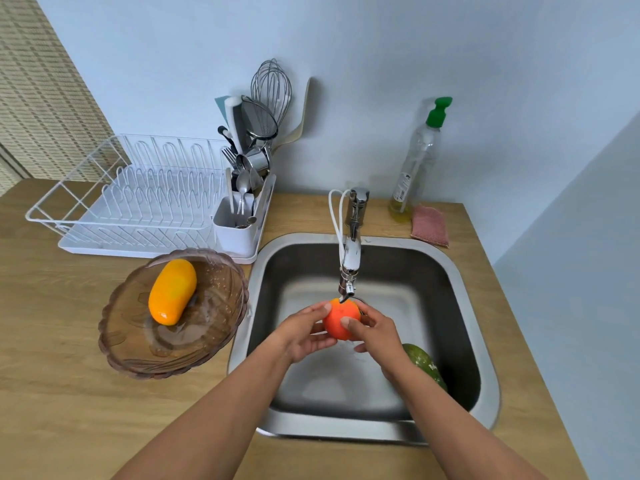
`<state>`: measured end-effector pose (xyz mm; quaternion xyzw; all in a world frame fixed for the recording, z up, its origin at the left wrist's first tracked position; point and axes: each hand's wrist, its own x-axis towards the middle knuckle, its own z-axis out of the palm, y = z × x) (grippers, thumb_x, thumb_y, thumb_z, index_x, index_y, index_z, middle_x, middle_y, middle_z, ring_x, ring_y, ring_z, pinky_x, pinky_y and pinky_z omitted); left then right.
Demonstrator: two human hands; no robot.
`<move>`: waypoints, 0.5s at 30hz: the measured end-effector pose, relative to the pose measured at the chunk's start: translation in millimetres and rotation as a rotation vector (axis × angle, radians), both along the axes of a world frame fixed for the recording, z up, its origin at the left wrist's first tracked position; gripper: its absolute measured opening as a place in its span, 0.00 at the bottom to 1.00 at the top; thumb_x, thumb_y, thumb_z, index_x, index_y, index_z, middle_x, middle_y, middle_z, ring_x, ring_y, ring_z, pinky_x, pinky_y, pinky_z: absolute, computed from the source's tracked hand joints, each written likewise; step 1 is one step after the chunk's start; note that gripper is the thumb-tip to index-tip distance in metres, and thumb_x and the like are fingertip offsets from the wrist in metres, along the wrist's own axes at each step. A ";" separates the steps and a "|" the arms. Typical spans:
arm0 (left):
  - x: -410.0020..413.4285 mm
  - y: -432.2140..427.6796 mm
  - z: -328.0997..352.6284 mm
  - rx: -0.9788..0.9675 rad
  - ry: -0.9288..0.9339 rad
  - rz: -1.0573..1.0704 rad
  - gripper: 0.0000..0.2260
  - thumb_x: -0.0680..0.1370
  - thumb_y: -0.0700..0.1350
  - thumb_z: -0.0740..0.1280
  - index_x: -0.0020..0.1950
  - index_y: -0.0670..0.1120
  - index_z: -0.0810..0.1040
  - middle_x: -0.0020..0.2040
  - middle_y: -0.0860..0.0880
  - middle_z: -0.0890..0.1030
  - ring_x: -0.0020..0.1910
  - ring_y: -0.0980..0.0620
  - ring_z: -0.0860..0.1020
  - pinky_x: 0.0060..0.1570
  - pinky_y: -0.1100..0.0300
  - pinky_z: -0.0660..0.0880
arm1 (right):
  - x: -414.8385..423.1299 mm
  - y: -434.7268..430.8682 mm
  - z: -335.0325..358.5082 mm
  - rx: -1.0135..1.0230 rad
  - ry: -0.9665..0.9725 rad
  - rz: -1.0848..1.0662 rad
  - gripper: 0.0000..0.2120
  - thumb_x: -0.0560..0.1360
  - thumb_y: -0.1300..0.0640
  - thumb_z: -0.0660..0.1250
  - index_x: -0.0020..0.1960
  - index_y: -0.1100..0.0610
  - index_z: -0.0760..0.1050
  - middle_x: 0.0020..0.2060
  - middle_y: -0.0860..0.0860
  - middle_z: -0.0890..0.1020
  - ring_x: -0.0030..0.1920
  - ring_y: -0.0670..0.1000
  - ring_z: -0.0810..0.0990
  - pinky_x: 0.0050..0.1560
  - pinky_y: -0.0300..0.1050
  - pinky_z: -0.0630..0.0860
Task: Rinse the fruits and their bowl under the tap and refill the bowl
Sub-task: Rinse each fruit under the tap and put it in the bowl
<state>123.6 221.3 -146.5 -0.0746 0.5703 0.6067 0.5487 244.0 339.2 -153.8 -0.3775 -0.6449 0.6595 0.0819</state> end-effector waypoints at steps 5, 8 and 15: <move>1.5 3.6 -1.1 0.012 -0.059 0.035 0.07 0.81 0.44 0.67 0.58 0.50 0.78 0.56 0.38 0.77 0.52 0.40 0.80 0.48 0.49 0.81 | -2.2 5.7 2.3 -0.077 -0.032 -0.115 0.14 0.82 0.53 0.59 0.62 0.47 0.80 0.52 0.54 0.83 0.41 0.56 0.87 0.33 0.42 0.75; 2.0 6.1 -1.0 0.009 -0.068 0.046 0.04 0.82 0.44 0.66 0.55 0.52 0.78 0.55 0.36 0.77 0.50 0.39 0.80 0.47 0.49 0.81 | -6.4 2.7 1.8 -0.036 -0.054 -0.041 0.15 0.81 0.48 0.61 0.66 0.46 0.76 0.56 0.53 0.82 0.44 0.51 0.83 0.33 0.41 0.75; -5.2 -2.8 -5.0 0.026 -0.033 0.098 0.13 0.81 0.42 0.65 0.66 0.50 0.75 0.58 0.38 0.77 0.54 0.39 0.79 0.46 0.48 0.81 | -29.7 -5.0 11.7 -0.110 -0.048 -0.116 0.11 0.82 0.52 0.58 0.56 0.51 0.79 0.52 0.53 0.79 0.49 0.55 0.78 0.35 0.41 0.75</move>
